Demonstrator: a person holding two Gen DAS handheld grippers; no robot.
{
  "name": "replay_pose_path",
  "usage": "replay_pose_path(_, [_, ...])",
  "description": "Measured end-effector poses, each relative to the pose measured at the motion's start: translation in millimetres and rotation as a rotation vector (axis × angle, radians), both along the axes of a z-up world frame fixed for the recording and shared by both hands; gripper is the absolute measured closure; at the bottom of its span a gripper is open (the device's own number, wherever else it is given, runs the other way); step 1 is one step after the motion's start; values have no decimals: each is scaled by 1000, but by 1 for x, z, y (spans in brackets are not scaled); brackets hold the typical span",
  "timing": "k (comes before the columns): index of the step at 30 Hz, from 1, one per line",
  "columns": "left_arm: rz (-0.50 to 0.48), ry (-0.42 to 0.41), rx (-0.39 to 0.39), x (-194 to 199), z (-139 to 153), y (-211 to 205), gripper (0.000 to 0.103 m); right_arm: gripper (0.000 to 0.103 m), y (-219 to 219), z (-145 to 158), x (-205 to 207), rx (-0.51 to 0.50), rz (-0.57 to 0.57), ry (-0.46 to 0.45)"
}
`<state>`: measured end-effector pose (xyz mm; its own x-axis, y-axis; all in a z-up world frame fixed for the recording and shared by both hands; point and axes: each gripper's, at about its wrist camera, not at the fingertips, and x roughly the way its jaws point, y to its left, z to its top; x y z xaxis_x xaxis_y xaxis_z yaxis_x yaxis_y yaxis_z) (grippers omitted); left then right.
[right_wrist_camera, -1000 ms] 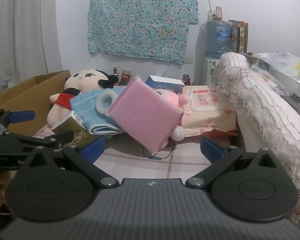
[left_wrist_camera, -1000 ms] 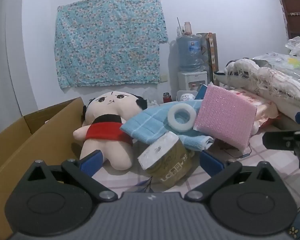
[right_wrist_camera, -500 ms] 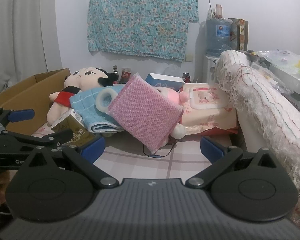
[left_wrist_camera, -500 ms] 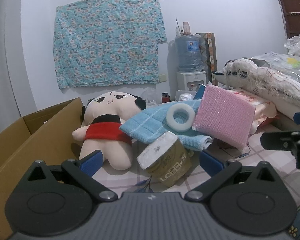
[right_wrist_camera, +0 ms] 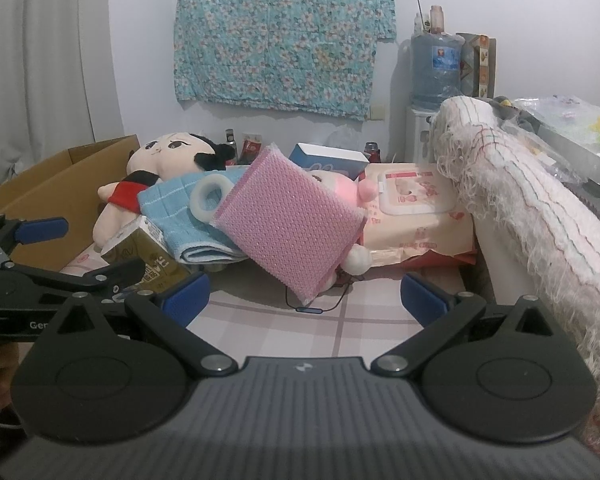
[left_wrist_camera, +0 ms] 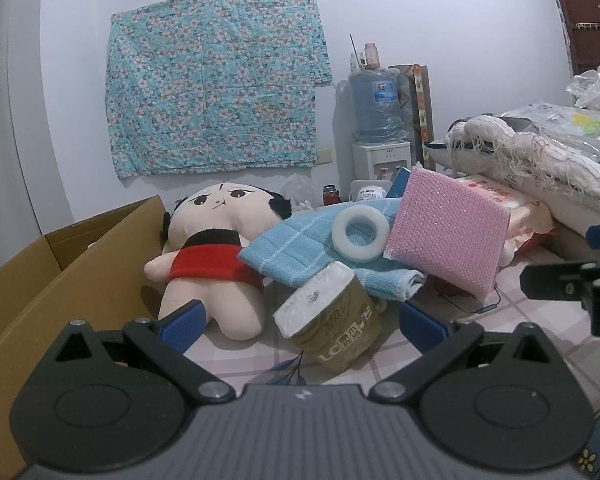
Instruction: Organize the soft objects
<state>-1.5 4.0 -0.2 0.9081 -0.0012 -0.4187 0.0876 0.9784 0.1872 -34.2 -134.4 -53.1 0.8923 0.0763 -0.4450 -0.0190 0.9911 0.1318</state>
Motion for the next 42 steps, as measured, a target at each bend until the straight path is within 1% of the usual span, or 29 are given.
replay_pose_path(16, [-4,3,4,1,-2,1,0,1,1,1,2,0,1,8])
replay_pose_path(23, [-2,6,27,3,-6,-1,0,1,1,0,1,5,1,12])
replay_pose_path(37, [2,18,7,5,-3,2,0,1,0,-1,3,5,0,24])
replay_pose_path(42, [0,16,21,7,-4,-1,0,1,0,-1,3,4,1,25])
